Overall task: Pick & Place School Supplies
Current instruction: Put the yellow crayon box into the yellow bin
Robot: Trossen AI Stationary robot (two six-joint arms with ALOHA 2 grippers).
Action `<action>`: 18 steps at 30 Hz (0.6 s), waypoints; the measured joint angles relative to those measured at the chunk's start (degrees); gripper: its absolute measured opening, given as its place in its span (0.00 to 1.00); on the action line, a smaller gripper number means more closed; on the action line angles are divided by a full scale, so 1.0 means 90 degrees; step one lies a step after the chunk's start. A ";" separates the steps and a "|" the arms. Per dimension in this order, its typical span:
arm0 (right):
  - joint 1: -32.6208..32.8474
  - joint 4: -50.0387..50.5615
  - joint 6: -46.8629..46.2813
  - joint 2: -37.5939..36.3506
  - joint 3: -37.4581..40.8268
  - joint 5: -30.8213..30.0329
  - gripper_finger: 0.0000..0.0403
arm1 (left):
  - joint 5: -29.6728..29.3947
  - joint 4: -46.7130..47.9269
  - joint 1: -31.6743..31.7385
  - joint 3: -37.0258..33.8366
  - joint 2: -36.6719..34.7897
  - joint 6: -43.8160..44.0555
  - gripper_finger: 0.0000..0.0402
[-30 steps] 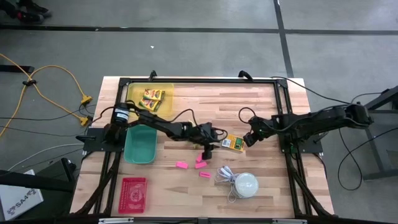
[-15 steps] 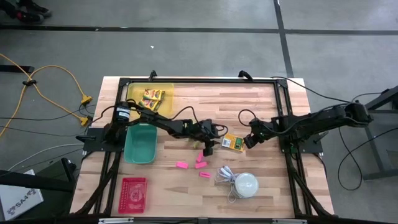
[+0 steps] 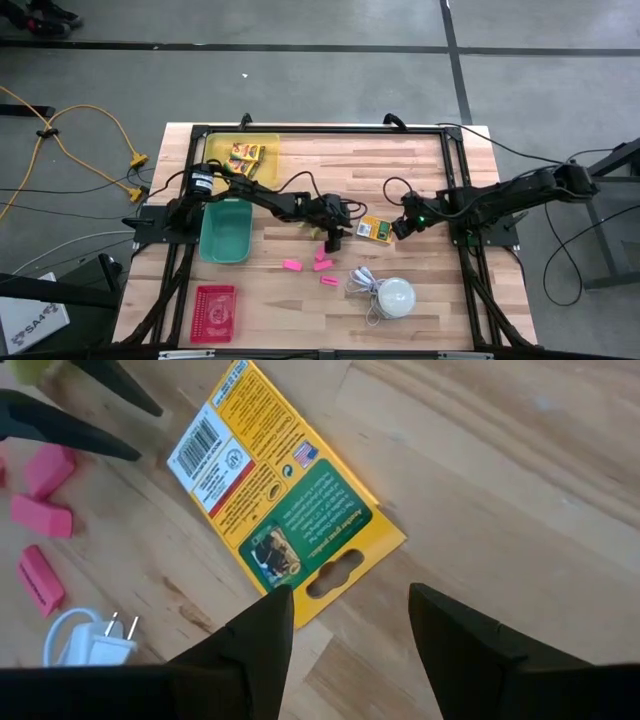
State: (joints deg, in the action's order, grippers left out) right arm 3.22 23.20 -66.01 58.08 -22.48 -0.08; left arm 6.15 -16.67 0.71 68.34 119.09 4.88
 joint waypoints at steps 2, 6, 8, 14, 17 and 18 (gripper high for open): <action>0.0045 -0.0007 -0.0024 0.0000 0.0000 -0.0002 0.47 | 0.0000 -0.0005 0.0000 0.0000 0.0000 0.0003 0.29; 0.0129 -0.0061 -0.0085 0.0000 0.0000 -0.0004 0.47 | 0.0005 -0.0035 0.0005 0.0012 0.0087 0.0009 0.29; 0.0182 -0.0118 -0.0165 0.0000 0.0000 -0.0074 0.47 | 0.0015 -0.0001 0.0016 0.0007 0.0118 0.0045 0.29; 0.0347 -0.0187 -0.0330 0.0002 0.0000 -0.0190 0.47 | 0.0094 -0.0090 0.0034 0.0059 0.0253 0.0110 0.29; 0.0447 -0.0233 -0.0406 0.0000 0.0000 -0.0304 0.47 | 0.0169 -0.0078 0.0046 0.0096 0.0264 0.0117 0.29; 0.0478 -0.0233 -0.0469 0.0000 0.0000 -0.0351 0.47 | 0.0173 -0.0078 0.0046 0.0100 0.0265 0.0114 0.29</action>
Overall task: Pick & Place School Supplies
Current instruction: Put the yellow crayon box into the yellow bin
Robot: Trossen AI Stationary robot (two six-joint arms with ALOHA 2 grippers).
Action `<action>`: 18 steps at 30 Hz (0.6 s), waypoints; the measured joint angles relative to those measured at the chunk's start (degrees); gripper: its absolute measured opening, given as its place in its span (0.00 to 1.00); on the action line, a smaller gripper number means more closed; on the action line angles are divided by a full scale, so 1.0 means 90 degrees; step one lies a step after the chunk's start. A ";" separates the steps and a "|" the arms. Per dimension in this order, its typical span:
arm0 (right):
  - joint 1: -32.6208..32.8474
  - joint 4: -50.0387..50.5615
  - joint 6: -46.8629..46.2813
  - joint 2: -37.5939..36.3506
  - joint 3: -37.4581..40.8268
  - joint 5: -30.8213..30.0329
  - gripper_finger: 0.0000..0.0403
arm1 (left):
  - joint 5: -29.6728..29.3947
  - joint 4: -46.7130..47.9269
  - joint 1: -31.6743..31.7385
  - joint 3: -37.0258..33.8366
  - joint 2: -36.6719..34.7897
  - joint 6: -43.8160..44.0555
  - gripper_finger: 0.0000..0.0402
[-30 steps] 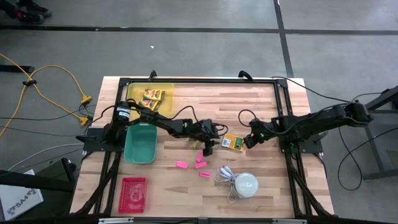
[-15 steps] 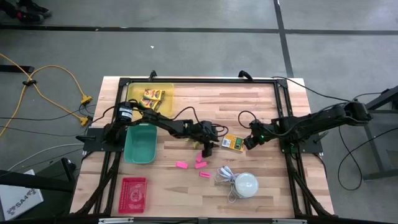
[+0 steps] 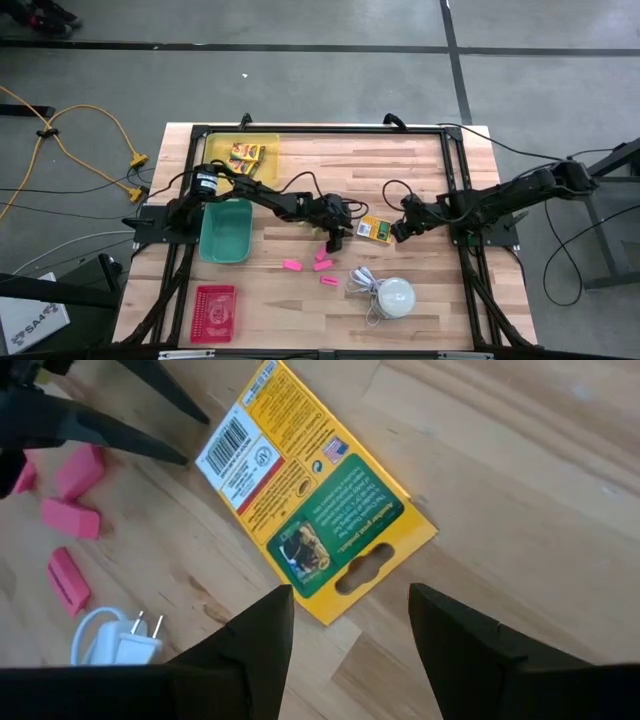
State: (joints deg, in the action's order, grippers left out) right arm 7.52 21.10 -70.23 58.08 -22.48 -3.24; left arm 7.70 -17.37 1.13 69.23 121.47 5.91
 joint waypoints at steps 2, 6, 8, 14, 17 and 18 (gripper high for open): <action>0.0046 -0.0024 -0.0066 0.0000 0.0000 -0.0085 0.47 | -0.0001 0.0001 0.0006 0.0002 0.0004 -0.0015 0.29; 0.0088 -0.0072 -0.0202 0.0062 0.0000 -0.0103 0.47 | 0.0142 -0.0140 0.0082 0.0005 0.0022 -0.0002 0.29; 0.0088 -0.0067 -0.0242 0.0146 0.0000 -0.0088 0.47 | 0.0306 -0.0171 0.0129 0.0005 0.0024 0.0000 0.29; 0.0088 -0.0464 -0.0250 0.0688 0.0000 0.0097 0.47 | 0.0612 -0.0239 0.0253 0.0057 0.0024 0.0016 0.29; 0.0088 -0.0752 -0.0261 0.1020 -0.0002 0.0262 0.47 | 0.0634 -0.0288 0.0272 0.0080 0.0024 0.0015 0.29; 0.0088 -0.0852 -0.0292 0.1126 -0.0002 0.0305 0.47 | 0.0634 -0.0293 0.0272 0.0080 0.0024 0.0015 0.29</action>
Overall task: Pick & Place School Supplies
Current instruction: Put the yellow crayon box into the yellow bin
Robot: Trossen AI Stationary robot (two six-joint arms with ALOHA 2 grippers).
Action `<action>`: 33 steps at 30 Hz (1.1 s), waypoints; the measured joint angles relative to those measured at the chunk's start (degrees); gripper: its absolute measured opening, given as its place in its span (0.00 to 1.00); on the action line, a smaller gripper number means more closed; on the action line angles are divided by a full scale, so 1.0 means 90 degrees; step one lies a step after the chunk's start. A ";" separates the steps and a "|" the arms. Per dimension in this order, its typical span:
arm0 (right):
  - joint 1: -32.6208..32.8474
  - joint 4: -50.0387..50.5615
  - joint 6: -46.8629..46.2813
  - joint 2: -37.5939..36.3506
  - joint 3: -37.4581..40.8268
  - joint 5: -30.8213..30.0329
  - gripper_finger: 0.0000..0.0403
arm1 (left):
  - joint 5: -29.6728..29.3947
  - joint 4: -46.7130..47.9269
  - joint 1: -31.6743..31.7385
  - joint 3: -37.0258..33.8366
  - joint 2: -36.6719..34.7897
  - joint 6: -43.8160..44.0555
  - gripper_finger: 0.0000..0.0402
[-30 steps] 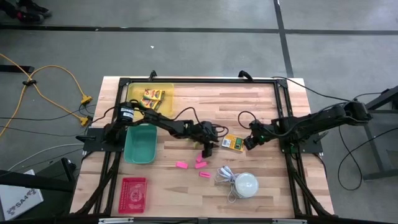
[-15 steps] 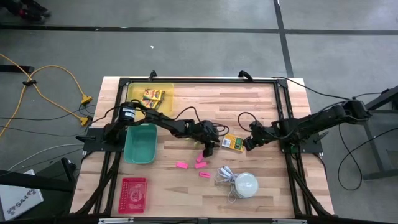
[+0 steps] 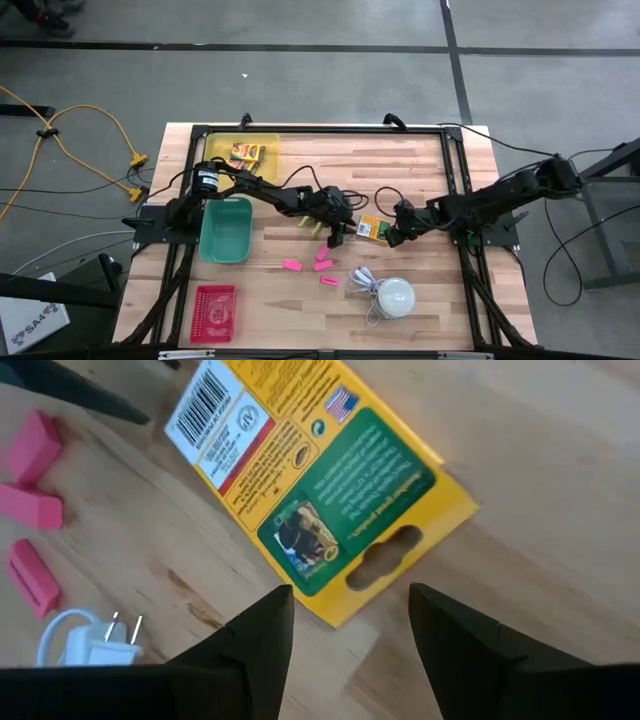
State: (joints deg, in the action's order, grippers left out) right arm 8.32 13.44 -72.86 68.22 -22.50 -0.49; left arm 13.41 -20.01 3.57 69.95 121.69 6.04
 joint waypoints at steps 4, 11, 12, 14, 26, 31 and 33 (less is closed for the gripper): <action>0.0000 -0.0193 -0.0050 0.0278 -0.0013 0.0032 0.47 | -0.0004 -0.0049 0.0000 0.0007 0.0000 -0.0073 0.29; -0.0005 -0.0341 -0.0143 0.0333 -0.0012 -0.0029 0.47 | -0.0009 -0.0044 0.0002 0.0007 0.0000 -0.0170 0.29; -0.0005 -0.0355 -0.0181 0.0333 -0.0012 -0.0034 0.47 | -0.0008 -0.0047 0.0004 0.0007 0.0000 -0.0170 0.29; -0.0005 -0.0389 -0.0258 0.0338 -0.0008 -0.0054 0.47 | -0.0007 -0.0126 0.0028 0.0010 0.0044 -0.0170 0.29; -0.0005 -0.0667 -0.0301 0.0349 0.0012 -0.0243 0.47 | 0.0480 -0.0216 0.0070 0.0403 0.0590 -0.0030 0.29; -0.0005 -0.0693 -0.0293 0.0348 0.0012 -0.0251 0.47 | 0.0501 -0.0211 0.0068 0.0403 0.0596 -0.0023 0.29; -0.0007 -0.0728 -0.0261 0.0348 0.0015 -0.0267 0.47 | 0.0520 -0.0205 0.0068 0.0403 0.0600 -0.0019 0.29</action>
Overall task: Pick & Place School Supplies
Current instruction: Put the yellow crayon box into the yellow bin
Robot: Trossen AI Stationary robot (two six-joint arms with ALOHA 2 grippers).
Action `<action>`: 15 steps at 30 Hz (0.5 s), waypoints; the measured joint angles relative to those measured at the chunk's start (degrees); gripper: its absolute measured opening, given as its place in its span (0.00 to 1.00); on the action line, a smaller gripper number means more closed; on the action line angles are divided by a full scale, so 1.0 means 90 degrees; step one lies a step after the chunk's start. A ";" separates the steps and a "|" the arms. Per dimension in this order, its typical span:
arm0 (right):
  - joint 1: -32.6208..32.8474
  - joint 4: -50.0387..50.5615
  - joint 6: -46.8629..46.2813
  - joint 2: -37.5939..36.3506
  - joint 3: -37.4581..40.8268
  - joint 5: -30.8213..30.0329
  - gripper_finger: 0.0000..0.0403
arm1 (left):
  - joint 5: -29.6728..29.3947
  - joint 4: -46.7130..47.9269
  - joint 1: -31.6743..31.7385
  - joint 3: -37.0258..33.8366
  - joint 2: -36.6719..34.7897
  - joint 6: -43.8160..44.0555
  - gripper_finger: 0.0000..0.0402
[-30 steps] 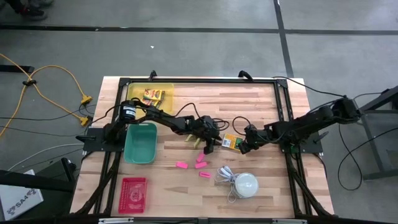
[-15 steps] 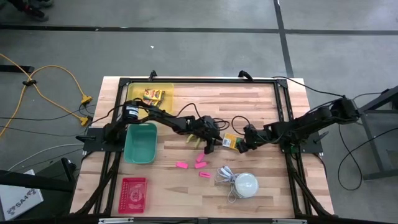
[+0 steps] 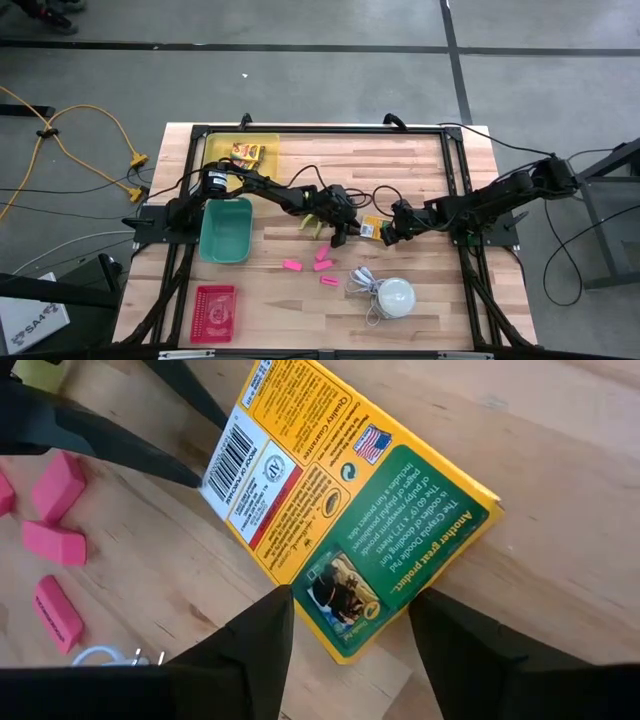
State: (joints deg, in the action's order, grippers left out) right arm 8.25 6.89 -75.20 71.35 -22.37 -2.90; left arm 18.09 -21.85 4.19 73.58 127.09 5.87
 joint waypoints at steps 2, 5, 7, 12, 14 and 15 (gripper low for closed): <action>0.0000 -0.0078 0.0074 0.0000 0.0009 -0.0002 0.47 | 0.0009 0.0006 0.0000 -0.0002 0.0000 0.0000 0.29; 0.0000 -0.0175 0.0135 0.0002 0.0016 -0.0006 0.47 | 0.0026 0.0029 0.0000 -0.0005 0.0002 0.0000 0.29; 0.0002 -0.0176 0.0185 0.0002 0.0016 -0.0064 0.47 | 0.0026 0.0036 0.0000 -0.0005 0.0005 0.0001 0.29; 0.0002 -0.0226 0.0397 0.0002 0.0016 -0.0191 0.47 | 0.0024 0.0054 0.0000 -0.0007 0.0007 0.0017 0.29; 0.0000 -0.0309 0.0523 0.0002 0.0016 -0.0198 0.47 | 0.0027 0.0085 0.0000 -0.0010 0.0007 0.0017 0.29; 0.0001 -0.0341 0.0559 0.0002 0.0016 -0.0201 0.47 | 0.0028 0.0113 0.0000 -0.0010 0.0007 0.0018 0.29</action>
State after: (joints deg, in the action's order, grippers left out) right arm 8.26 3.82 -70.18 71.37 -22.22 -4.71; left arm 18.35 -20.83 4.19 73.49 127.15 6.03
